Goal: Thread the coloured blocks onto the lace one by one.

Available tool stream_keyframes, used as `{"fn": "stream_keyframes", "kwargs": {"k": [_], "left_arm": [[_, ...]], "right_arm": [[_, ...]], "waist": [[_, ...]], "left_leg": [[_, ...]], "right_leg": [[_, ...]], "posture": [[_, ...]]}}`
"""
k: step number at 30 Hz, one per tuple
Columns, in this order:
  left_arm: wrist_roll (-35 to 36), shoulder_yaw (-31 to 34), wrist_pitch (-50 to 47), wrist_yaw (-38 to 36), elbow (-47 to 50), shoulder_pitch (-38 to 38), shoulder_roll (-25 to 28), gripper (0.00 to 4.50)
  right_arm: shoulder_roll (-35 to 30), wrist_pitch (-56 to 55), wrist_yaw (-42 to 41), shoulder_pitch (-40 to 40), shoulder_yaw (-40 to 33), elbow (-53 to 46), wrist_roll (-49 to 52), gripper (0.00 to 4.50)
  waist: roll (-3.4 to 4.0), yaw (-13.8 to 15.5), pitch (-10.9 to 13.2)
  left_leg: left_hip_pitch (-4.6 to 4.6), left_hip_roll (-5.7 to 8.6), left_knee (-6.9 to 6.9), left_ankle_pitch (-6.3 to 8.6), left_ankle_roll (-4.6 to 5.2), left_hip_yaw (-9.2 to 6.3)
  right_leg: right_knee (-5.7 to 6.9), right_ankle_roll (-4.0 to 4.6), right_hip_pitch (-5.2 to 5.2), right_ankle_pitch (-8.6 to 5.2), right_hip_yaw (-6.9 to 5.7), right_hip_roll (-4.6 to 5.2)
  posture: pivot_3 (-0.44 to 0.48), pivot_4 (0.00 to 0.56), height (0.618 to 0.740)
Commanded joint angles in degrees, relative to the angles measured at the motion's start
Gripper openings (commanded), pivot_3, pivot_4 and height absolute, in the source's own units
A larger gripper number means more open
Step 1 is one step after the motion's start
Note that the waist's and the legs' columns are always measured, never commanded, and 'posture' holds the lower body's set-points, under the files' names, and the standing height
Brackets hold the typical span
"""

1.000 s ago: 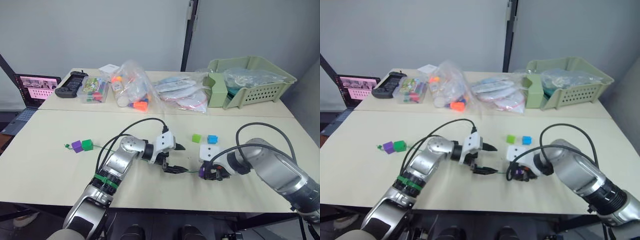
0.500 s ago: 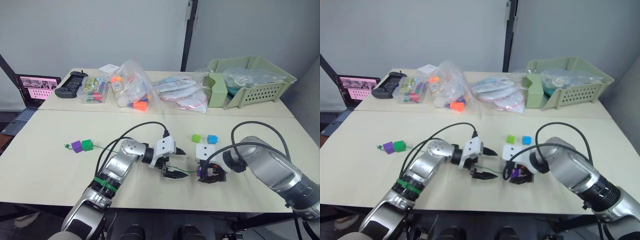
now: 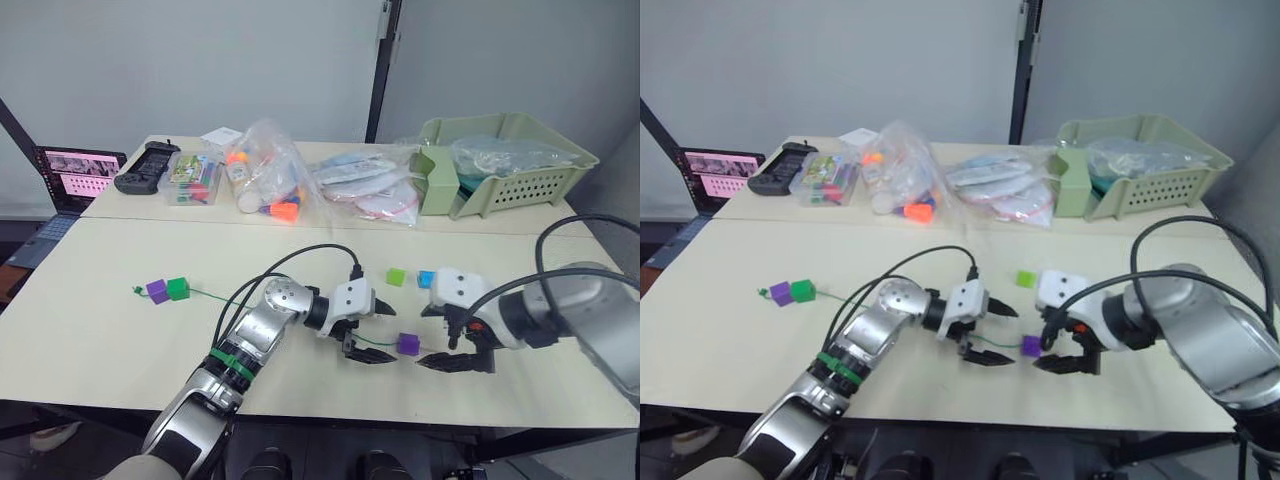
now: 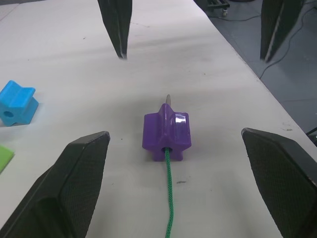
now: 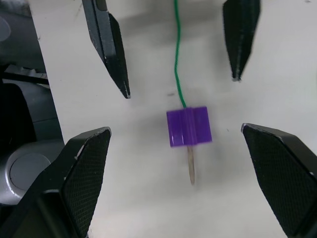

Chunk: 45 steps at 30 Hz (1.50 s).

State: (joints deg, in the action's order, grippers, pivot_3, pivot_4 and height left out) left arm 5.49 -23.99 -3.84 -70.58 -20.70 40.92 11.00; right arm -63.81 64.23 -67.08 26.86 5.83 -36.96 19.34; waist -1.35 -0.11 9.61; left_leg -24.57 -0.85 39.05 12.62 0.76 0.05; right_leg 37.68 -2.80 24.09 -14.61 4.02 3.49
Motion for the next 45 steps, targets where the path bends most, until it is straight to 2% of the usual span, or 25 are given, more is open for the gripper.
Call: {"fn": "stream_keyframes", "kwargs": {"k": [1,4,7,14,24,32,34,45], "left_arm": [[-1.43,-0.79,1.94,1.82,-2.32,2.60,-2.75,4.50],[-2.10,-1.24,2.82,2.50,-4.09,3.15,-4.60,4.50],[-2.86,-1.89,4.12,2.65,-5.61,3.36,-5.86,4.50],[-5.65,-3.04,5.65,4.92,-9.61,4.27,-9.04,4.50],[-6.71,-2.59,6.88,5.68,-13.10,5.44,-10.02,4.50],[-7.15,-2.00,7.52,5.83,-15.68,6.15,-10.65,1.98],[-7.12,-2.00,7.40,5.58,-15.55,5.97,-10.67,1.38],[-7.30,-1.71,6.72,4.73,-14.12,5.43,-9.99,1.37]], "right_arm": [[-0.89,-0.90,2.02,-8.00,-9.57,-2.99,1.73,4.46],[-1.86,-2.37,3.55,-16.61,-14.52,-4.55,1.36,4.46],[-1.61,-2.60,5.30,-20.07,-17.06,-5.49,2.17,4.46],[-1.71,-2.13,8.47,-23.59,-19.57,-7.05,3.43,4.46],[-2.38,-2.88,10.67,-26.25,-21.45,-7.57,4.87,4.46],[-2.58,-5.07,11.80,-25.51,-20.37,-6.11,4.91,4.50],[-2.79,-7.00,12.36,-24.56,-18.01,-4.87,3.73,4.50],[0.95,-18.32,14.72,-12.62,3.22,6.85,-5.98,4.50]], "waist": [[-0.02,0.55,0.00],[-0.01,0.87,0.00],[-0.01,0.63,0.00],[-0.02,0.66,0.01],[-0.03,0.70,0.01],[-0.03,0.70,0.01],[-0.03,0.69,0.01],[-0.02,0.52,0.00]], "left_leg": [[-0.01,-0.01,0.00,0.00,0.00,-0.01],[-0.09,0.04,0.03,0.00,0.00,0.00],[-0.08,0.03,0.05,0.00,0.00,0.04],[-0.04,0.02,0.06,-0.03,0.06,0.03],[-0.05,0.02,0.06,-0.03,0.06,0.03],[-0.05,0.02,0.06,-0.03,0.06,0.04],[-0.05,0.02,0.06,-0.03,0.05,0.03],[-0.04,0.02,0.05,-0.04,0.06,0.04]], "right_leg": [[-0.02,0.00,-0.02,0.00,-0.01,-0.02],[-0.10,-0.02,-0.04,-0.01,0.01,0.00],[-0.10,-0.03,-0.03,0.00,0.04,0.00],[-0.13,-0.04,-0.06,-0.01,0.06,-0.05],[-0.13,-0.04,-0.06,-0.02,0.06,-0.04],[-0.15,-0.05,-0.06,-0.02,0.06,-0.04],[-0.15,-0.05,-0.07,-0.02,0.07,-0.04],[-0.13,-0.04,-0.04,-0.02,0.07,-0.04]], "posture": [[0.000,0.150,0.737],[0.000,0.150,0.737],[0.000,0.150,0.737],[0.000,0.150,0.737],[0.000,0.150,0.737],[0.000,0.150,0.737],[0.000,0.150,0.737],[0.000,0.150,0.737]]}}
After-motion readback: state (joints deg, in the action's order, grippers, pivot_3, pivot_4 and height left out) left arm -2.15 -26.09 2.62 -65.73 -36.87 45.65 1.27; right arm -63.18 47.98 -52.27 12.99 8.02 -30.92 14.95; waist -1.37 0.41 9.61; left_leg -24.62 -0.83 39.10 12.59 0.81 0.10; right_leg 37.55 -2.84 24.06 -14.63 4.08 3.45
